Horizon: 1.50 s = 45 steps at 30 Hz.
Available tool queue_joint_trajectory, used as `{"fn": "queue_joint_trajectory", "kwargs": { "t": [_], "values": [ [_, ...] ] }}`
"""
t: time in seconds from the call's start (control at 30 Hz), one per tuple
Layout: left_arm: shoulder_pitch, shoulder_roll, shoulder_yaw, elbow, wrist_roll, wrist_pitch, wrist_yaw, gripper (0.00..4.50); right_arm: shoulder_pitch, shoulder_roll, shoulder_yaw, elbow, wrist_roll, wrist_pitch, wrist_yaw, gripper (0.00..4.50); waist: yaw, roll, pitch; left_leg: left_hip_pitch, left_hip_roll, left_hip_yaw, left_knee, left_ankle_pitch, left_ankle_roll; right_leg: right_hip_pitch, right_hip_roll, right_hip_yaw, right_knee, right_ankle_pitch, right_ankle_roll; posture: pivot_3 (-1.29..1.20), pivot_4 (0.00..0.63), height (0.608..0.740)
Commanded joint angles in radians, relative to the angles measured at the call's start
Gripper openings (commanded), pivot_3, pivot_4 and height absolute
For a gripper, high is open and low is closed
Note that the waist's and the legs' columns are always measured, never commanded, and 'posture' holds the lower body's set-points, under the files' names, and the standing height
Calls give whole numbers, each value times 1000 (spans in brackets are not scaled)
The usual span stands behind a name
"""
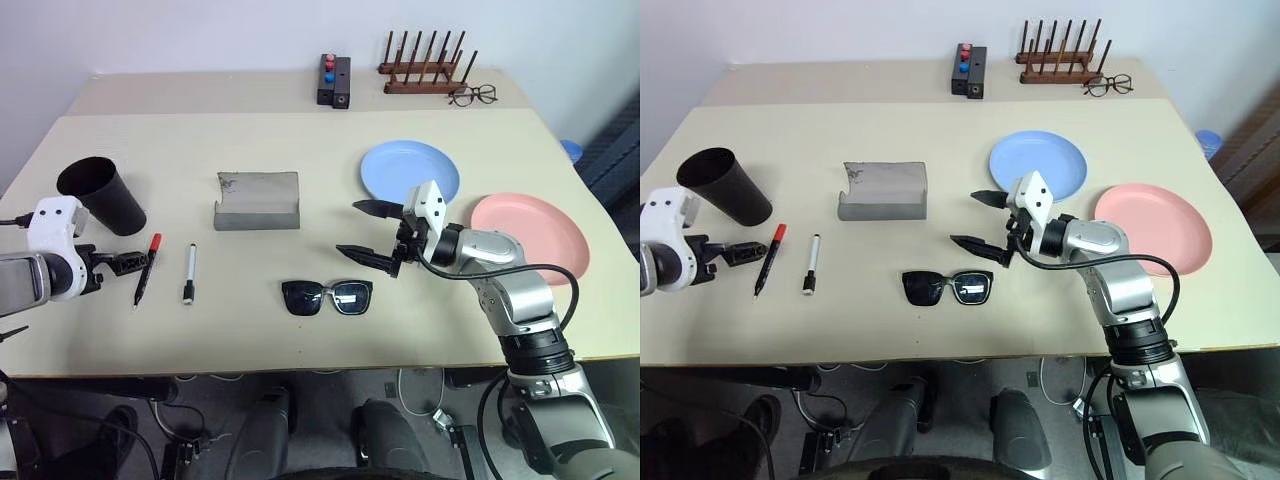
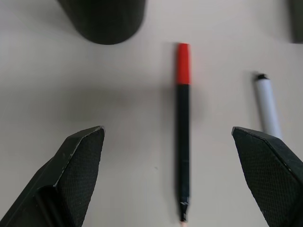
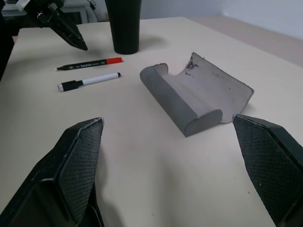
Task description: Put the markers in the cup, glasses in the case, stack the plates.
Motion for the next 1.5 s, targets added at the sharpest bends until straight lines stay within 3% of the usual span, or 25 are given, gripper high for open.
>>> {"fn": "queue_joint_trajectory", "kwargs": {
  "t": [0.03, 0.5, 0.6, 0.83, 1.3, 1.5],
  "values": [
    [-30, -7, -20, 37, 42, -30, -18, 4500, -2, -4, -8, -33, 2, -21, -7, 4432, -1, 0, 0, 0, 0, 0, 0, 0, 0, 0, 0, 0, 0, 0, 0, 0, 150, 735],
    [-101, 2, -173, 139, 120, -39, -139, 4500, 7, -18, -12, -37, -1, -27, -8, 4432, -3, 0, 0, 0, 0, 0, 0, 0, 0, 1, 0, 0, 0, 0, 0, 0, 150, 735],
    [-67, -5, -183, 135, 132, -45, -151, 3620, 10, -23, -13, -41, 1, -26, -8, 4500, -4, 0, 0, 0, 0, 0, 0, 0, 0, 2, 0, 0, 0, 0, 0, 0, 150, 735],
    [-39, -8, -176, 138, 162, -57, -167, 90, 9, -39, -12, -25, -4, -31, -3, 4500, -2, 0, 0, 0, 0, 0, 0, 0, 0, 1, -1, 0, 0, 0, 0, 0, 150, 735],
    [27, 128, -123, -92, 132, -111, -320, 34, -2, -28, -3, -9, -11, -38, -1, 4500, -2, 0, 0, -1, 0, 0, -1, 0, 0, 0, -1, 1, 0, 0, 0, 0, 150, 735],
    [24, 31, -55, -104, 230, -588, -348, 34, -14, -13, 3, 12, -17, -52, 2, 4500, -1, 0, 0, -1, 0, 0, -1, -1, -1, -1, -2, 1, -1, 0, -1, 0, 150, 735]
  ]
}}
